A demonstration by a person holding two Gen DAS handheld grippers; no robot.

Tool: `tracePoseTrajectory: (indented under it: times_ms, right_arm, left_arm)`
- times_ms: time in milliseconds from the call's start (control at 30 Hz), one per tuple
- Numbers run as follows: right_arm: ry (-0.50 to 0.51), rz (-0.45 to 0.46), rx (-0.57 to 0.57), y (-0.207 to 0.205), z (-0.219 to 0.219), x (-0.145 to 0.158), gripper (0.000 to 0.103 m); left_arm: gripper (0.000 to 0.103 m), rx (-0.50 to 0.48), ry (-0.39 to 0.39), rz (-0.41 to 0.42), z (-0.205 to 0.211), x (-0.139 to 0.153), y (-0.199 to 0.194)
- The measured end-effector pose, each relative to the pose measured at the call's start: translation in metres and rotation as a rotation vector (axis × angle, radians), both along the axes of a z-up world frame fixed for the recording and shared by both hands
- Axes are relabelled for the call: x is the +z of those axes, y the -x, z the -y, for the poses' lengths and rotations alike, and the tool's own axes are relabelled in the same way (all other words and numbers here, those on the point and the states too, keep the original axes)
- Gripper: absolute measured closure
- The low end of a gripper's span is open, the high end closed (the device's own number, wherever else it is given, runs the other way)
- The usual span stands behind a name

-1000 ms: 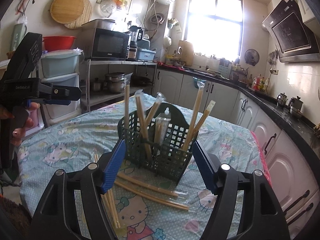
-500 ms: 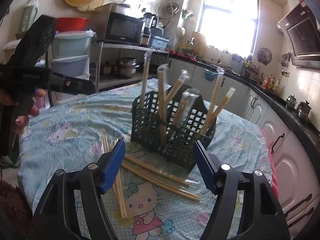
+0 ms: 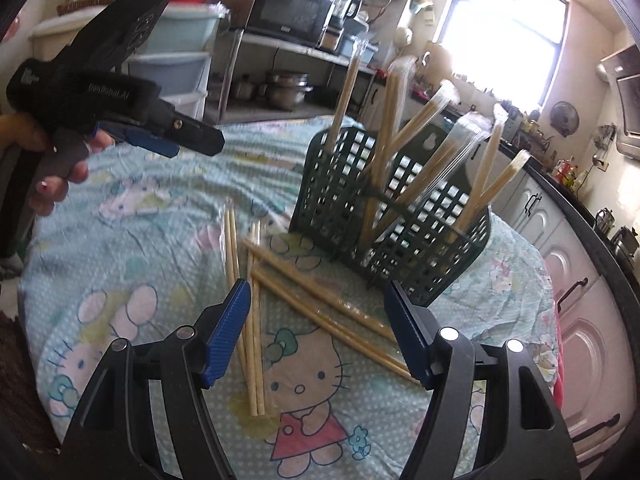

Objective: Organize utensils
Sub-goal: 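Move both open tools back toward the chopstick pile, then close the left tool on a chopstick while the right tool grasps another chopstick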

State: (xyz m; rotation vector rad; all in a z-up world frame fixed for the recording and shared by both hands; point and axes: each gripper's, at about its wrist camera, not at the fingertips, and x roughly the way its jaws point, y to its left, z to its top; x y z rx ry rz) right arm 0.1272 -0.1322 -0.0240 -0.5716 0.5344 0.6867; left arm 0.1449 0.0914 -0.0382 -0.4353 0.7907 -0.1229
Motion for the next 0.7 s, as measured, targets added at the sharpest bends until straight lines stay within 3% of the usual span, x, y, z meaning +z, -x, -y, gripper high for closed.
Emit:
tracePoseTrajectory:
  times_ms: [300,700]
  right_arm:
    - [0.106,-0.026,0.024,-0.017,-0.012,-0.026,0.048]
    - [0.218,-0.017,0.066,-0.030,-0.028,-0.048,0.049]
  left_arm:
    - [0.040,-0.015,0.062,-0.077,-0.005,-0.027,-0.007]
    - [0.057,-0.030,0.174,-0.162,-0.005,-0.053,-0.020]
